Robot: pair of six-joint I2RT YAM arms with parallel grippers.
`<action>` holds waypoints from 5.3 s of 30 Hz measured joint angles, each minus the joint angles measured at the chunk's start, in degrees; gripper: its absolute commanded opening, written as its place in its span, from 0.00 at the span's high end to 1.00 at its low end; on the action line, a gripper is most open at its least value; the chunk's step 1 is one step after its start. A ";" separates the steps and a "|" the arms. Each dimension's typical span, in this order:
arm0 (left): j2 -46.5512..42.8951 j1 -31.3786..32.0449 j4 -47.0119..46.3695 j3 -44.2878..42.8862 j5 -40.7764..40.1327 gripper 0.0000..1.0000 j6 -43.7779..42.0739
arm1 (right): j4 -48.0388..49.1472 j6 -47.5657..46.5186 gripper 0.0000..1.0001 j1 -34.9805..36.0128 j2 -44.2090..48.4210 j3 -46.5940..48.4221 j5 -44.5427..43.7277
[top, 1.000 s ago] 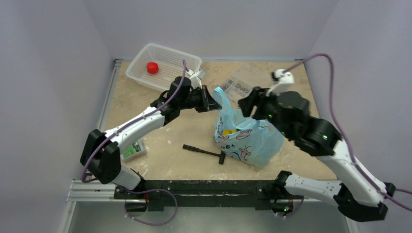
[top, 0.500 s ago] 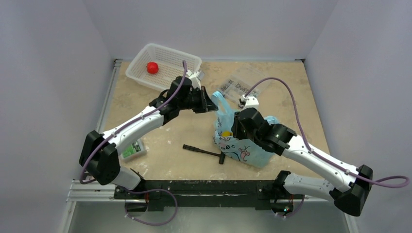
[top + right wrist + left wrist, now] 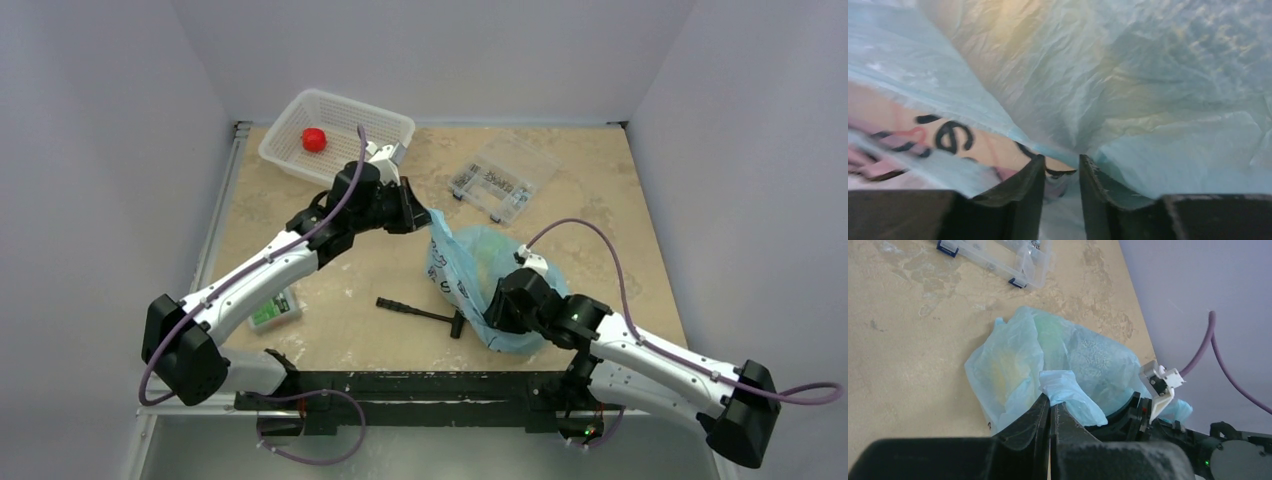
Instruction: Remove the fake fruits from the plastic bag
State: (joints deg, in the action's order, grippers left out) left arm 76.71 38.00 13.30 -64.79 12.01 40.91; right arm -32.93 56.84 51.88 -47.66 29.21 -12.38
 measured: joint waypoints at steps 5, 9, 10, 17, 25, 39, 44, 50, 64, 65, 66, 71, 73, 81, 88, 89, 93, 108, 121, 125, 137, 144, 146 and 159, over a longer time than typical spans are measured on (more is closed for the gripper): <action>0.04 -0.79 -1.18 0.00 0.00 0.94 -0.20 | -4.66 -2.89 0.46 0.07 -0.39 9.77 -2.14; 0.09 -0.81 -1.60 -0.02 1.42 0.52 -2.01 | -5.70 -6.51 0.33 0.22 -0.66 16.81 -4.13; 0.07 -0.81 -1.86 -0.02 1.70 0.46 -2.71 | -6.10 -7.30 0.31 0.22 -0.66 17.75 -4.57; -2.43 0.17 -2.86 -0.28 3.02 0.29 -11.72 | -9.42 -11.54 0.29 0.22 -0.61 18.86 -4.57; -7.52 12.17 -0.35 -4.15 -6.69 0.22 -36.96 | -14.36 -12.35 0.07 0.22 3.39 22.51 -4.83; -5.40 24.11 4.26 -0.33 -15.06 0.25 -65.42 | -33.35 -11.65 0.07 0.24 5.11 30.38 -4.35; 0.00 27.30 6.73 -1.36 -21.29 0.23 -70.12 | -35.60 -12.15 0.08 0.24 5.95 26.45 -1.51; 3.67 28.89 14.12 -4.46 -24.24 0.20 -71.82 | -35.34 -13.07 0.17 0.24 6.29 24.70 0.09; 9.18 34.45 23.71 -8.13 -29.88 0.24 -72.46 | -27.61 -13.29 1.00 0.24 14.38 21.86 -0.48; 9.16 34.47 23.93 -8.17 -30.34 0.26 -72.19 | -27.08 -13.49 1.00 0.24 15.74 21.90 -0.52; 9.16 34.47 24.02 -8.20 -30.73 0.31 -72.02 | -26.62 -13.77 1.00 0.24 16.83 21.94 -0.55; 10.32 34.40 24.50 -8.96 -34.40 0.68 -71.45 | -25.62 -14.80 1.00 0.24 19.04 22.45 -0.61; 11.15 34.40 23.96 -9.07 -36.13 0.82 -71.32 | -25.59 -15.08 1.00 0.24 19.74 22.56 -0.63; 11.67 34.16 22.69 -11.13 -40.76 1.00 -69.55 | -26.25 -15.52 1.00 0.24 21.88 23.17 -2.27; 10.88 31.63 22.84 -14.29 -38.62 1.00 -61.59 | -26.69 -15.52 1.00 0.24 24.52 26.60 -5.11; 10.69 30.69 23.54 -15.30 -37.22 1.00 -59.43 | -26.77 -15.54 1.00 0.24 24.70 26.95 -5.27; 9.75 25.29 26.93 -20.70 -30.05 0.75 -50.82 | -26.95 -15.52 1.00 0.22 25.22 27.30 -6.01; 8.55 33.77 32.13 -21.84 -29.55 0.27 -54.75 | -27.06 -15.56 1.00 0.22 25.18 27.34 -5.97; 19.98 35.41 31.04 -20.83 -49.86 1.00 -65.33 | -27.06 -15.78 1.00 0.24 25.24 27.36 -6.08; 20.11 30.91 32.24 -24.17 -49.70 1.00 -60.72 | -27.15 -15.74 1.00 0.24 25.27 28.22 -7.28; 14.95 5.38 30.29 -38.12 -17.40 1.00 -24.70 | -32.35 -8.13 1.00 0.42 19.34 41.94 -34.32; 13.55 -2.86 27.63 -30.12 3.89 1.00 -18.75 | -32.09 -11.80 0.74 0.50 13.97 41.00 -38.29; 13.51 -3.30 27.32 -27.80 6.56 1.00 -18.84 | -32.17 -13.90 0.54 0.50 13.90 40.11 -36.68; 10.23 -3.21 23.78 -17.73 10.21 1.00 -18.93 | -33.22 -26.64 0.11 0.50 -4.83 62.55 -20.76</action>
State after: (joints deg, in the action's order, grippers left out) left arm 86.94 34.79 37.08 -82.52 22.22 21.98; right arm -66.15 30.20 52.38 -52.49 91.77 -33.15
